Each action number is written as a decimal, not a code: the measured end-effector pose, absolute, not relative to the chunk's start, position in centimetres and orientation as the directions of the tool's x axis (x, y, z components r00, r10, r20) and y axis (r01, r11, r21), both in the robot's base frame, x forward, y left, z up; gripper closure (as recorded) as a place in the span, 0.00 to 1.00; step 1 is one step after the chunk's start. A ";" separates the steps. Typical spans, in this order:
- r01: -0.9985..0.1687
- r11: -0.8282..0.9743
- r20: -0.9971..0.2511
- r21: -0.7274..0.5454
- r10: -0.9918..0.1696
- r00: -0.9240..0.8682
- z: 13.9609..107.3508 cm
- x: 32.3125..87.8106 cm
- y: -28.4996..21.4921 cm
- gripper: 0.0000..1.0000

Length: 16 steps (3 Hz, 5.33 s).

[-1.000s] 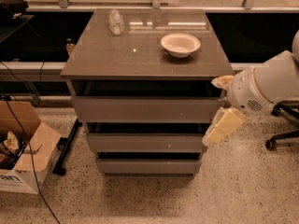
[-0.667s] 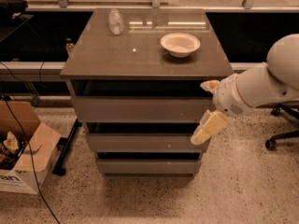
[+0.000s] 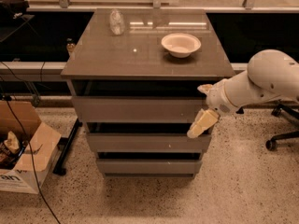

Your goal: Open top drawer

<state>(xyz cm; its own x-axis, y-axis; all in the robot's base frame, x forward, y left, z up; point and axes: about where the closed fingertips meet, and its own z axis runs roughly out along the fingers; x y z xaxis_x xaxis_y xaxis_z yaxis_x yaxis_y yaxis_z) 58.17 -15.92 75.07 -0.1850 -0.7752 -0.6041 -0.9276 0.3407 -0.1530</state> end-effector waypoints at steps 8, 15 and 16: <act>-0.913 0.386 -0.478 -0.133 -0.832 -0.282 66.1 65.5 -17.6 0.50; -0.948 0.317 -0.372 -0.039 -0.885 -0.280 67.4 55.9 -17.2 0.00; -0.948 0.317 -0.352 0.040 -0.883 -0.310 65.6 54.6 -17.6 0.00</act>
Offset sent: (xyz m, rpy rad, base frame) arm 0.0500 -0.0100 -0.0428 -0.0407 -0.0618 -0.1542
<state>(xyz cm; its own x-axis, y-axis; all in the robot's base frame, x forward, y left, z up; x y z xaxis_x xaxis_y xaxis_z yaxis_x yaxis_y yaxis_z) 54.63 -17.55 65.58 -0.3104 -0.8831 -0.3519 -0.9475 0.3172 0.0398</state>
